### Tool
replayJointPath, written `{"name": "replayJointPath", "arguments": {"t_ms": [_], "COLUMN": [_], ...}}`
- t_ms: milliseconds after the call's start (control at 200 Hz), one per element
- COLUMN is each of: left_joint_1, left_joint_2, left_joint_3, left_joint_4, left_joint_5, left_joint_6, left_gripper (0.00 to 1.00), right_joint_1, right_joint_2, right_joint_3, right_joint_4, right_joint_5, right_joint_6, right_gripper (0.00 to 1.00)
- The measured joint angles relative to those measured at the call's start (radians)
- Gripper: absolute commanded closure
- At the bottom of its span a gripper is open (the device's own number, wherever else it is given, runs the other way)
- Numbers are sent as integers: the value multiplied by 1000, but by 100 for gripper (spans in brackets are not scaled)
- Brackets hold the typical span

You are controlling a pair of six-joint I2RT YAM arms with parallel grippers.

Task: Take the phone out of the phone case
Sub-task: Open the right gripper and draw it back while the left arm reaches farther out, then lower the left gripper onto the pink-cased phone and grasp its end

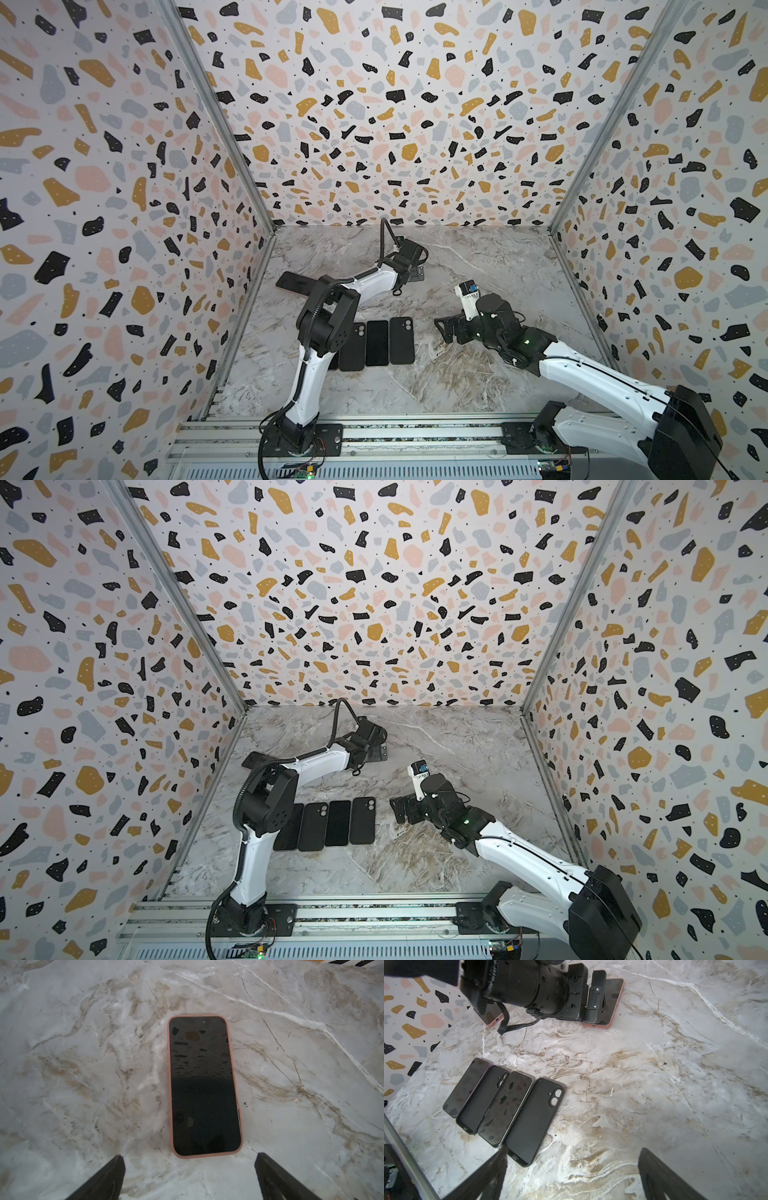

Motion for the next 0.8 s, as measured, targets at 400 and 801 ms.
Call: {"name": "replayJointPath", "arguments": {"t_ms": [400,801], "left_joint_1": [0,0], "left_joint_2": [145,261], "left_joint_3": [156,320], "left_joint_4": [-14,-76], "left_joint_5": [-8,-47], "left_joint_6": [15,41], "left_gripper": [0,3], "right_joint_1": [-5,-22], "right_joint_2": [8,13], "right_joint_3": [-28,-39], "right_joint_4": [39,71], "right_joint_5": [-25,-47], "right_joint_6": [1,2], "right_gripper": [1,1]}}
